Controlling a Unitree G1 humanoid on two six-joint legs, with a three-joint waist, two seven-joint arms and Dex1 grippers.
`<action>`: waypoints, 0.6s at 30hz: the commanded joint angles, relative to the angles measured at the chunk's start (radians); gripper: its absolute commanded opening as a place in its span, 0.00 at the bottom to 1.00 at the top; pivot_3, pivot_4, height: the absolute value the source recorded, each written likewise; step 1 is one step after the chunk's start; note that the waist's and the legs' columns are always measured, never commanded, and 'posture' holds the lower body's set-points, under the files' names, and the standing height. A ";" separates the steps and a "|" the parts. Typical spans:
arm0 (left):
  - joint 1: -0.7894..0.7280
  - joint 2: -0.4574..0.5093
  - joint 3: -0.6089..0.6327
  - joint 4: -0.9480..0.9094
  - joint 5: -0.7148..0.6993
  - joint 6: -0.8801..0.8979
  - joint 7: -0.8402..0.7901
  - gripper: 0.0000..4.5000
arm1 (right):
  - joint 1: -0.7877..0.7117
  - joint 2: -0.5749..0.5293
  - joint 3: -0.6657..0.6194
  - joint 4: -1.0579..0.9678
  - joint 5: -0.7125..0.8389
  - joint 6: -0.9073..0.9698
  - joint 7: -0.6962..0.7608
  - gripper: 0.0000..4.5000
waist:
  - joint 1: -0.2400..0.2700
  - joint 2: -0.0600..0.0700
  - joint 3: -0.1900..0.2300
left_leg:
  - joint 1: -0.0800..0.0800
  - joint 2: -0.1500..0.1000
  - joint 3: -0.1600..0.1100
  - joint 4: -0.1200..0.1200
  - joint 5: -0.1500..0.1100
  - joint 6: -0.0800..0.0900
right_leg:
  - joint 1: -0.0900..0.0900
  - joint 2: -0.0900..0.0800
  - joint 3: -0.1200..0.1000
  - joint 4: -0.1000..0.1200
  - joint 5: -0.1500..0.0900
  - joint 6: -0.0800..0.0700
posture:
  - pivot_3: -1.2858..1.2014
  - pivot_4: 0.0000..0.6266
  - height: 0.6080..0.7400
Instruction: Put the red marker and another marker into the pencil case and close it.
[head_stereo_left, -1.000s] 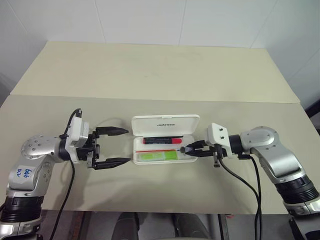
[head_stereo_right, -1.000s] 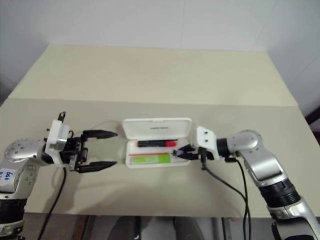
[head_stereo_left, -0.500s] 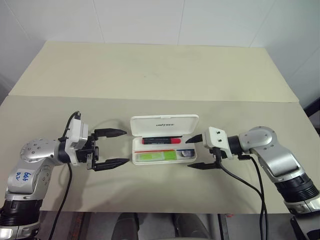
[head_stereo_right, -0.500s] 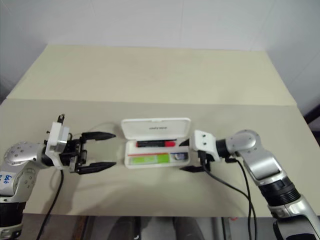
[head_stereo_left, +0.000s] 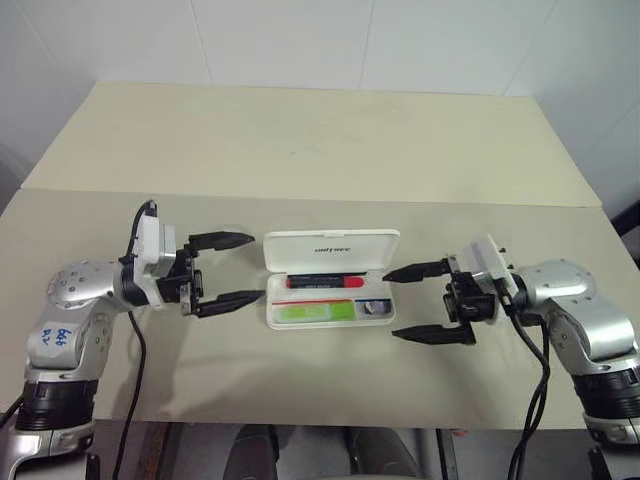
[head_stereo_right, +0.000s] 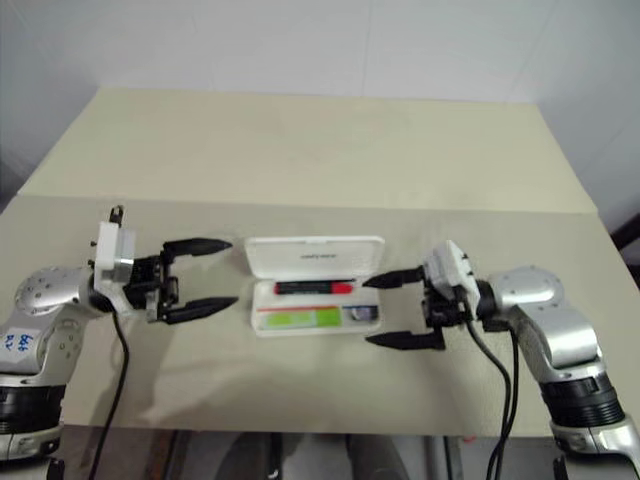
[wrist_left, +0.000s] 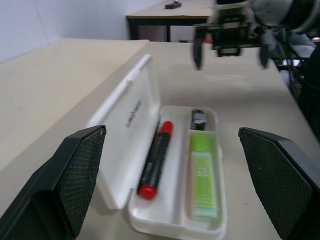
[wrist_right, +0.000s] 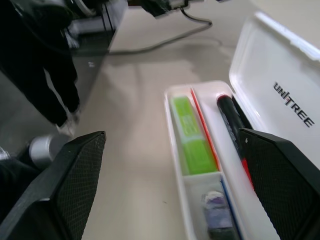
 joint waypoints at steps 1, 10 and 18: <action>-0.050 0.003 -0.017 0.031 0.040 -0.020 0.023 1.00 | 0.010 0.009 -0.068 0.006 0.061 0.002 -0.003 0.99 | -0.002 0.000 0.000 | 0.000 0.000 0.000 0.000 0.000 0.000 | 0.000 0.000 0.000 0.000 0.000 0.000 | 0.52 0.24 1.00; -0.167 -0.026 -0.041 0.188 0.058 -0.112 -0.047 0.50 | 0.018 0.011 -0.095 0.047 0.037 -0.038 -0.032 1.00 | 0.000 0.000 0.000 | 0.000 0.000 0.000 0.000 0.000 0.000 | 0.000 0.001 0.000 0.001 0.000 0.000 | 0.52 0.24 1.00; -0.297 -0.052 -0.057 0.351 0.086 -0.188 -0.099 0.01 | 0.032 0.015 -0.123 0.031 0.046 -0.044 -0.074 1.00 | 0.000 0.000 0.000 | 0.000 0.000 0.000 0.001 0.001 0.000 | 0.000 0.001 0.000 0.001 0.000 0.001 | 0.52 0.24 1.00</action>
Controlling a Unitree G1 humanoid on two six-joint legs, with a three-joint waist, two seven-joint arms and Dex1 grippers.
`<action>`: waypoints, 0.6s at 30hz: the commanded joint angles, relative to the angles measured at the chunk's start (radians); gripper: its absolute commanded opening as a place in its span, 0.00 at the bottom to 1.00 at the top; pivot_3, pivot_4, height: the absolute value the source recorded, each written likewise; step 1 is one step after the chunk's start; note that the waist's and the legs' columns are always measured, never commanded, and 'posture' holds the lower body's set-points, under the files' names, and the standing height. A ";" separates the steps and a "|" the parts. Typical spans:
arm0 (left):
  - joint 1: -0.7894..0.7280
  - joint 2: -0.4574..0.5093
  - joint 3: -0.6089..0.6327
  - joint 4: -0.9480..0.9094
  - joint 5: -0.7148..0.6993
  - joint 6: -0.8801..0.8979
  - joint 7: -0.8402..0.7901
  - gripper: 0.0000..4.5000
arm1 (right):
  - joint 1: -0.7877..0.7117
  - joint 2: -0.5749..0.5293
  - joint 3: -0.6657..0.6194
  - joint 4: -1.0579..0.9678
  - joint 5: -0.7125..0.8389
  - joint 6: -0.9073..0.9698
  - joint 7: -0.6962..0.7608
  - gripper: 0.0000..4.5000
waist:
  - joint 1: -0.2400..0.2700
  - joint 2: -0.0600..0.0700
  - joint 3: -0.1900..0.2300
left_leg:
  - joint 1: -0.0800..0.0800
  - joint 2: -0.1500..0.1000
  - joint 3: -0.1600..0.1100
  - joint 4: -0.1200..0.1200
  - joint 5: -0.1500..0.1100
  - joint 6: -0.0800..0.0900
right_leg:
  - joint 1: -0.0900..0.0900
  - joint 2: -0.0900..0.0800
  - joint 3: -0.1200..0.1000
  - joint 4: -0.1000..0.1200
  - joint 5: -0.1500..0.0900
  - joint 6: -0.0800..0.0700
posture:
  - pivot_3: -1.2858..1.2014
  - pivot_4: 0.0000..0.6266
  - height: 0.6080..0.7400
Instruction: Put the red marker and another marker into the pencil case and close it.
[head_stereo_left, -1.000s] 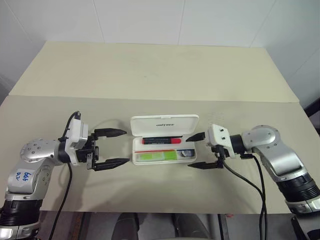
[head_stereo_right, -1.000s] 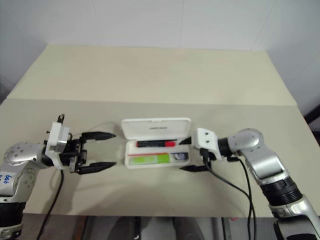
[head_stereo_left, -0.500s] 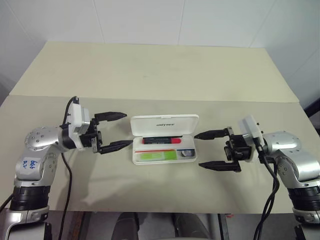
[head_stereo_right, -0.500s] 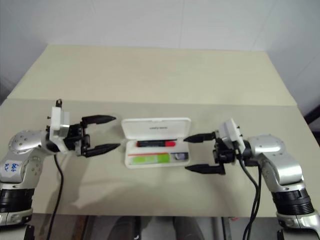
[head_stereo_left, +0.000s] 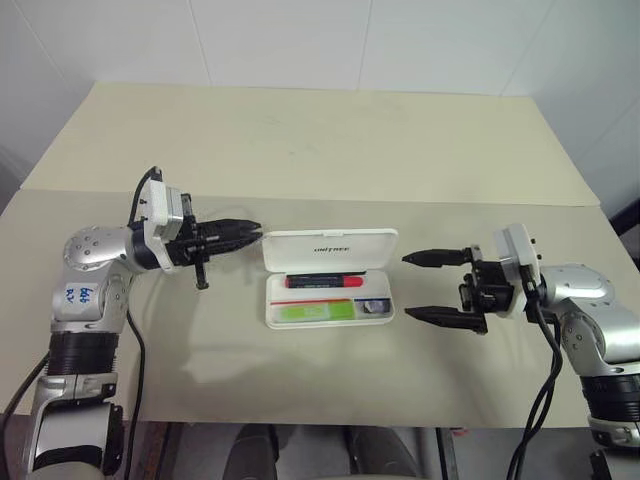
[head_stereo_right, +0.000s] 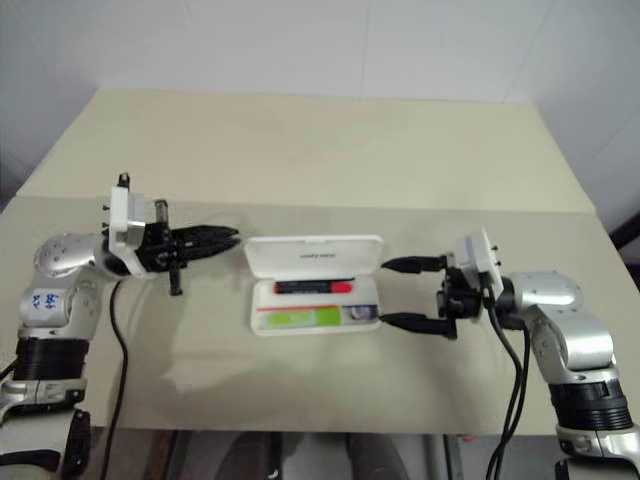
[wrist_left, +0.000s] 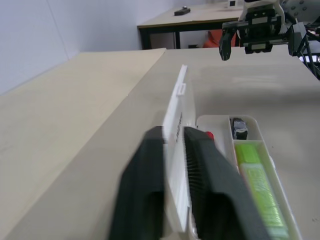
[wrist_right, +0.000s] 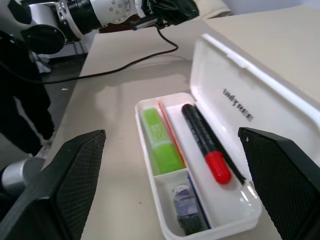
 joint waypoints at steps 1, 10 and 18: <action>-0.072 -0.004 0.000 0.075 0.024 -0.059 -0.023 0.01 | 0.012 0.005 -0.048 -0.031 0.019 -0.015 -0.026 1.00 | 0.000 0.000 0.000 | 0.000 0.000 0.000 0.000 0.000 0.000 | 0.000 0.000 0.000 0.000 0.000 0.000 | 0.52 0.24 1.00; -0.304 -0.019 -0.052 0.467 0.174 -0.145 -0.001 0.01 | 0.018 -0.012 -0.104 -0.011 0.044 -0.010 -0.029 1.00 | 0.001 0.000 0.000 | 0.000 0.000 0.000 0.001 0.000 0.000 | 0.000 0.001 0.000 0.002 0.000 0.001 | 0.52 0.24 1.00; -0.429 -0.089 -0.082 0.751 0.244 -0.249 -0.087 0.01 | -0.014 -0.052 -0.149 0.129 0.007 -0.105 0.068 1.00 | 0.003 0.000 0.000 | -0.001 0.000 0.000 0.001 0.000 0.000 | 0.000 0.001 0.000 0.001 0.000 0.001 | 0.52 0.24 1.00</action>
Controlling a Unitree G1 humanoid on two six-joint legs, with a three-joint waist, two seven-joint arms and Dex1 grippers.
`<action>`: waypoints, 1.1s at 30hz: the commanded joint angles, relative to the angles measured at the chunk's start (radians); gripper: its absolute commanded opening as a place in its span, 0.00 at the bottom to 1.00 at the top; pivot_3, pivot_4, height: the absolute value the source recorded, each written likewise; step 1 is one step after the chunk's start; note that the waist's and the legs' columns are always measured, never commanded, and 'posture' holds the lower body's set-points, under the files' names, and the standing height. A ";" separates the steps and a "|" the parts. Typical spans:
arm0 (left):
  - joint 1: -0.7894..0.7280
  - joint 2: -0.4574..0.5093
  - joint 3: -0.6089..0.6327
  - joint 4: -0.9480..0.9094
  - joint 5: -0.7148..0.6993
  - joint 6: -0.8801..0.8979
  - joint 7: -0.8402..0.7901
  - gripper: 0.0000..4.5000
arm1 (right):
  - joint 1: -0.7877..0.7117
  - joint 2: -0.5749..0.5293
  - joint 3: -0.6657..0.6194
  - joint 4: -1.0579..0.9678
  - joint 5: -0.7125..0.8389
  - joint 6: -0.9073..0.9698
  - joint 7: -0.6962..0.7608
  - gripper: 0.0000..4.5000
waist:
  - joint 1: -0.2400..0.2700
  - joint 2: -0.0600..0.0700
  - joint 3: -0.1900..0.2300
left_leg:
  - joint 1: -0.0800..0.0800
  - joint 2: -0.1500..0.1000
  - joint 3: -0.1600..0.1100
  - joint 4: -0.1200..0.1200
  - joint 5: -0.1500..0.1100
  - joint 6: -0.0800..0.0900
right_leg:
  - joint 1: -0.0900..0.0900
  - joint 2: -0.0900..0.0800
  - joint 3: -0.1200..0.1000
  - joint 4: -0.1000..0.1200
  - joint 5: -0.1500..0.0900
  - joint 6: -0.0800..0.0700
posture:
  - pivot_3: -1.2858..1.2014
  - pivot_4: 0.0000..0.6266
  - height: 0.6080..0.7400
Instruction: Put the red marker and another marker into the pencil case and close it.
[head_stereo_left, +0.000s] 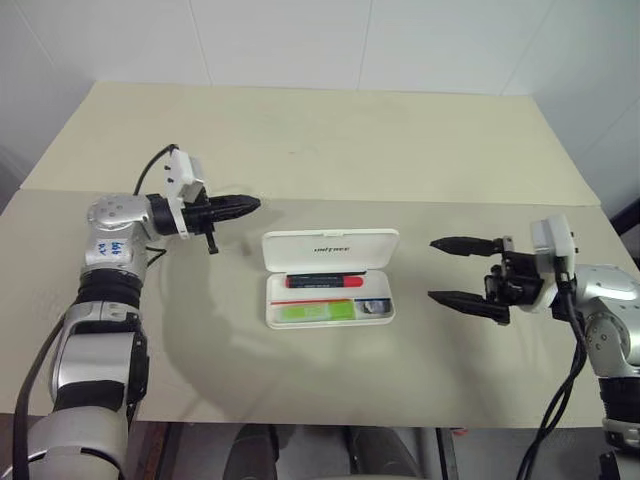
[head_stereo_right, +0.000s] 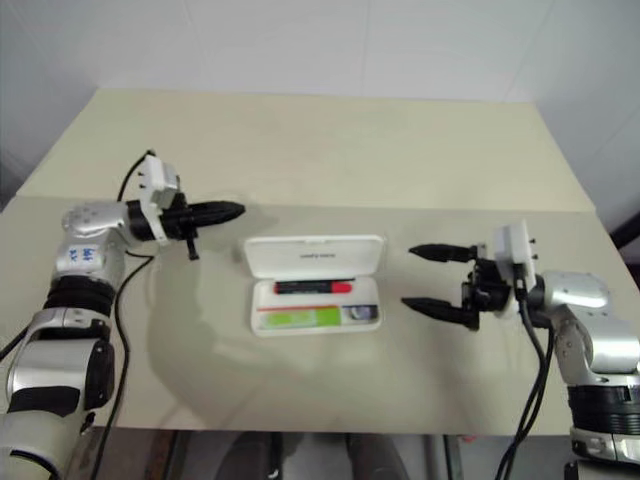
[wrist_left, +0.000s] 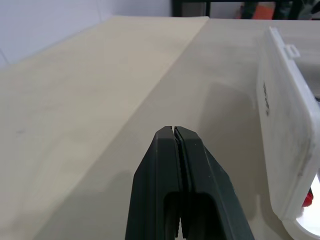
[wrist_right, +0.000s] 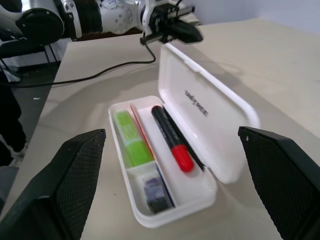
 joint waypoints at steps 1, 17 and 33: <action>-0.058 -0.030 -0.007 0.055 0.014 -0.032 -0.056 0.01 | -0.041 -0.024 -0.055 0.051 0.030 -0.047 0.070 1.00 | 0.000 0.000 0.000 | 0.000 0.000 0.000 0.000 0.000 0.000 | 0.000 0.000 0.000 0.000 0.000 0.000 | 0.52 0.24 1.00; -0.031 -0.016 -0.178 -0.132 -0.036 0.112 -0.312 0.01 | -0.151 -0.113 -0.057 0.270 -0.013 -0.091 0.176 1.00 | -0.005 0.000 0.000 | 0.000 0.000 0.000 0.002 0.000 0.000 | -0.001 0.000 0.001 0.005 0.000 0.000 | 0.52 0.24 1.00; 0.079 0.077 -0.427 -0.537 -0.054 0.093 -0.312 0.01 | -0.122 -0.198 0.040 0.274 0.118 -0.160 0.226 1.00 | -0.006 0.001 0.001 | 0.000 0.000 0.000 0.009 0.000 0.000 | 0.001 0.000 0.002 0.007 0.000 0.001 | 0.52 0.24 1.00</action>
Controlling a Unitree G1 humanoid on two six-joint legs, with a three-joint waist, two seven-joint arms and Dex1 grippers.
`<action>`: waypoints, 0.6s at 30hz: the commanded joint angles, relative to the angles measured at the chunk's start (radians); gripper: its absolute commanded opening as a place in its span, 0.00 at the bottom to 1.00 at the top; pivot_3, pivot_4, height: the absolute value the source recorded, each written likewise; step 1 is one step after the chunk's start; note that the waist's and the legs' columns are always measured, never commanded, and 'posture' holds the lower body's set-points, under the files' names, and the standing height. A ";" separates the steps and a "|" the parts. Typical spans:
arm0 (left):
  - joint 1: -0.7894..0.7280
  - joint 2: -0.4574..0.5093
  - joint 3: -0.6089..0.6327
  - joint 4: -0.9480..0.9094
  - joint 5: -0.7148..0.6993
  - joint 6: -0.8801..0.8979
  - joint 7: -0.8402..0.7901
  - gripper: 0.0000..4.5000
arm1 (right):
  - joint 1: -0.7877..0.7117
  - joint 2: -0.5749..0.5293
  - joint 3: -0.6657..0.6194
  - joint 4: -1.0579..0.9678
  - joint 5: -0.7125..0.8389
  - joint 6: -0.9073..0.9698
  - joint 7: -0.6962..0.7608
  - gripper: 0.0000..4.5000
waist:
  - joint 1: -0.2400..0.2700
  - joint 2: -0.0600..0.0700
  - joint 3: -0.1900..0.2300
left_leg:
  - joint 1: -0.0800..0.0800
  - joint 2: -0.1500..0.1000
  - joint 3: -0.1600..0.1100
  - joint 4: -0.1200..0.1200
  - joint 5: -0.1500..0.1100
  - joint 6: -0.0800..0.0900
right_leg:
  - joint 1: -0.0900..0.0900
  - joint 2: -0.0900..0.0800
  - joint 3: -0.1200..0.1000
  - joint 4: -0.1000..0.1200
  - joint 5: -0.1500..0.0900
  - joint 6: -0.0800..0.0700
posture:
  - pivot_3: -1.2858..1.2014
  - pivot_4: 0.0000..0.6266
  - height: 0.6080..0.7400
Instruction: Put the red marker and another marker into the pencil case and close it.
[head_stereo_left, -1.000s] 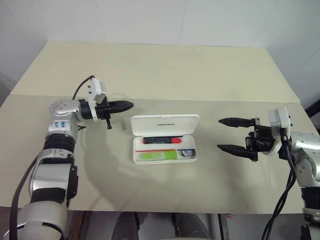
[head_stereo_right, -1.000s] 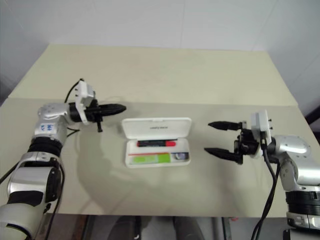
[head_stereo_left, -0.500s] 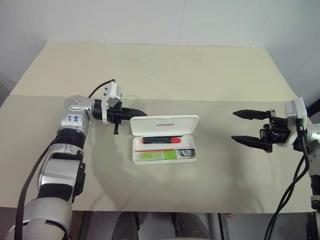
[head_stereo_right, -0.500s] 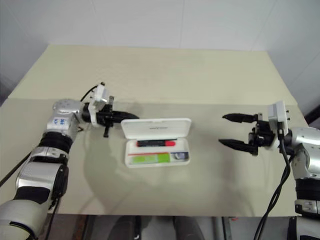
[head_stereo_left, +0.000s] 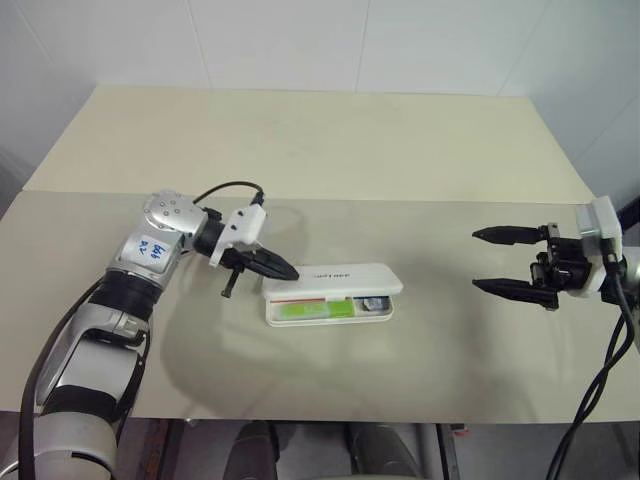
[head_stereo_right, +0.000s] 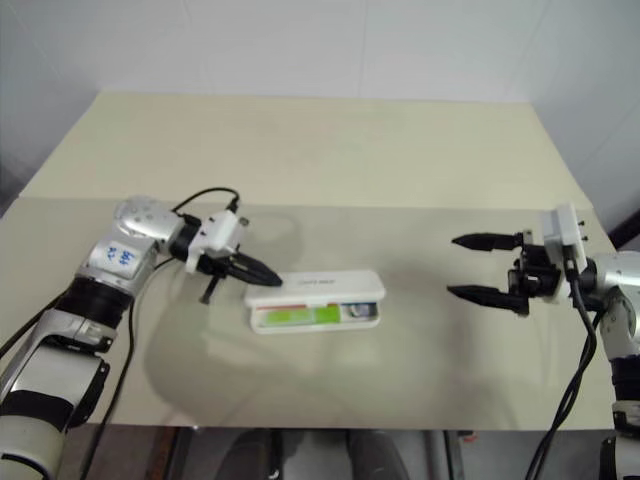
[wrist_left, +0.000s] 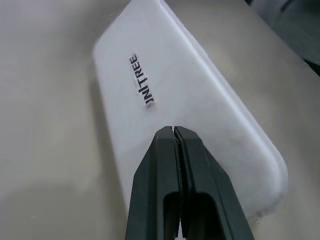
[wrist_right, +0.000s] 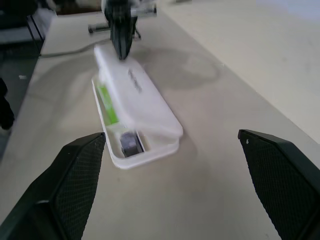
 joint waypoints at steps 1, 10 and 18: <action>0.011 -0.004 -0.009 -0.073 0.001 -0.006 -0.112 0.01 | -0.012 -0.015 -0.004 -0.023 0.055 -0.021 0.081 1.00 | 0.001 0.000 0.000 | 0.000 0.000 0.000 0.000 0.000 0.000 | 0.000 0.000 0.000 0.000 0.000 0.000 | 0.52 0.24 1.00; 0.020 -0.015 -0.054 -0.051 0.076 -0.094 -0.110 0.01 | -0.035 0.050 -0.055 -0.078 0.148 0.066 0.081 1.00 | 0.002 0.000 0.000 | 0.000 0.000 0.000 0.000 0.000 0.000 | 0.000 0.000 0.000 0.000 0.000 0.000 | 0.52 0.24 1.00; 0.028 -0.037 -0.077 0.001 0.139 -0.203 -0.103 0.01 | 0.004 0.044 -0.045 -0.105 0.177 0.067 0.081 1.00 | 0.004 0.000 0.000 | 0.000 0.000 0.000 0.000 0.000 0.001 | 0.000 -0.001 0.000 -0.001 0.000 0.000 | 0.52 0.24 1.00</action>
